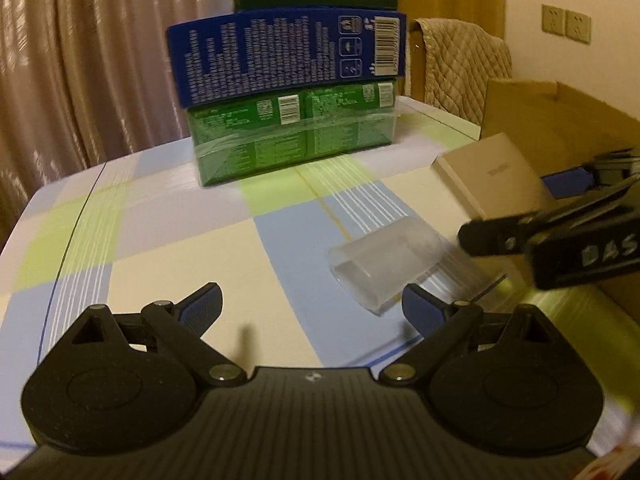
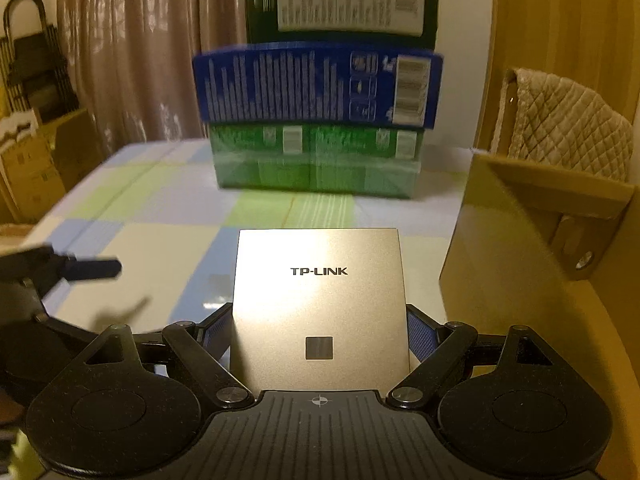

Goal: Organize rigid objects
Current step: 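Grasp the clear plastic cup with the left tool while the right holds the router box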

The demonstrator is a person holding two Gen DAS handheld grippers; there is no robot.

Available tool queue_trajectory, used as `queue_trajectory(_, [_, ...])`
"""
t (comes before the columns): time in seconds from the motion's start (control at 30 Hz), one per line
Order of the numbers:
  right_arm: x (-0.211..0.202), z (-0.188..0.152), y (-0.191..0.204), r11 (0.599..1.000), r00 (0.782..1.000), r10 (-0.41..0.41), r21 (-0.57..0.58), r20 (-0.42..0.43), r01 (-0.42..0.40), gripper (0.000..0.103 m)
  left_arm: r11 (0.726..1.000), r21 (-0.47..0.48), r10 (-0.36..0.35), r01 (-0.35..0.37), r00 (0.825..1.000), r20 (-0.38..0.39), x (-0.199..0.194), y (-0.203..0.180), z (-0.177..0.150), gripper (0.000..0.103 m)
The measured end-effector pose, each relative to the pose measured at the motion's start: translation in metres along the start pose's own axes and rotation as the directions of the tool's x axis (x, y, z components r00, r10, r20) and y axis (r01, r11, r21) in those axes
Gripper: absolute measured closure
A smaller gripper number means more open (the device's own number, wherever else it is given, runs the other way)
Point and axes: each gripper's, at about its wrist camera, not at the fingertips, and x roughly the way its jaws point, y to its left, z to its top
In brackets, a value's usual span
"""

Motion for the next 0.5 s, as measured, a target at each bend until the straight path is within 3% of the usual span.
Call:
queue_trajectory(0.1, [0.016,-0.003,-0.001,1.0,1.0,-0.009,0.0,-0.029,0.009,0.02,0.999,0.034,-0.014,0.014,1.0,-0.002,0.007,0.003,0.002,0.008])
queue_trajectory(0.23, [0.022,-0.003,-0.015,0.997,0.999,0.013,0.081,-0.048,-0.009,0.02,0.989,0.119,-0.085,0.085,0.996,-0.007,0.021,0.006,0.006,0.009])
queue_trajectory(0.5, [0.023,-0.003,-0.025,0.988,0.998,0.022,0.151,-0.061,-0.012,0.02,0.938,0.231,-0.259,0.258,0.965,-0.025,0.04,0.005,0.026,0.017])
